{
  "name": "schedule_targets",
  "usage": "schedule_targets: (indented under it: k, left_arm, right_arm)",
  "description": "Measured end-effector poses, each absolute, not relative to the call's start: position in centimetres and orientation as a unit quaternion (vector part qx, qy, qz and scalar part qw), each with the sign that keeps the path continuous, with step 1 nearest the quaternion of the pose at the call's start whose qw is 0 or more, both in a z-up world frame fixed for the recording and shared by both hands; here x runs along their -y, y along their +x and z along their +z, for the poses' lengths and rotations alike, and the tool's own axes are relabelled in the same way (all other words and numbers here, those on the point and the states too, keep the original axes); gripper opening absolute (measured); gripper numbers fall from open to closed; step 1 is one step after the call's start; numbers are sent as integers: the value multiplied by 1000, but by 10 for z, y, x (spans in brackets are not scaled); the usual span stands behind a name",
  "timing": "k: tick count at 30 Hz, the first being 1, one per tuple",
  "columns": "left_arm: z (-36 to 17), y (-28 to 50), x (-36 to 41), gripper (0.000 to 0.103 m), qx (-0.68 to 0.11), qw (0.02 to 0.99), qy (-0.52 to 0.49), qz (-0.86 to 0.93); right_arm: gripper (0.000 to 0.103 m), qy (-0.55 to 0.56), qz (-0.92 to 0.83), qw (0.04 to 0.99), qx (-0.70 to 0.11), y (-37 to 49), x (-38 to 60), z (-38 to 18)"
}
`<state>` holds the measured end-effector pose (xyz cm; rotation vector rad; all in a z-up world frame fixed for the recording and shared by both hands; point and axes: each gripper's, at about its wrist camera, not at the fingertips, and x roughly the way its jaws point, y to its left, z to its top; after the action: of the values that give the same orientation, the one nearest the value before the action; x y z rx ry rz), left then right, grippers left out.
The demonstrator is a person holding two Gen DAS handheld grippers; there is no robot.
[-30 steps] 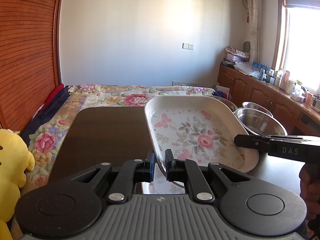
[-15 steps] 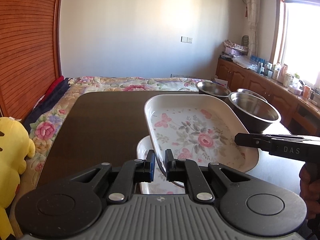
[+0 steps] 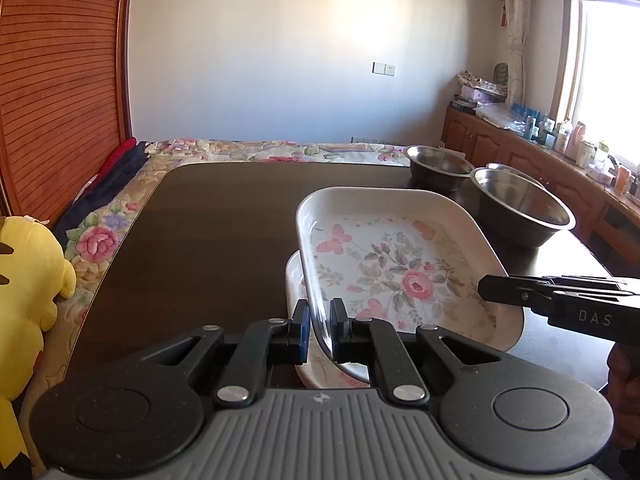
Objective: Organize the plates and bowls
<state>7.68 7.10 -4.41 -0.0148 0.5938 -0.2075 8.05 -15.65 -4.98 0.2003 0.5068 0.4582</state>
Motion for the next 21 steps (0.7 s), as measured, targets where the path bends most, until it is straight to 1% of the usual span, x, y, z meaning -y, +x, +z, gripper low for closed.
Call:
schedule_targets:
  k: [15, 21]
  left_arm:
    - [-55, 81, -74, 11, -302, 948, -6, -96]
    - [-58, 79, -72, 11, -295, 951, 8, -90]
  right_arm:
    - [13, 78, 218, 938, -257, 78, 148, -53]
    - [16, 75, 217, 938, -259, 78, 147, -55]
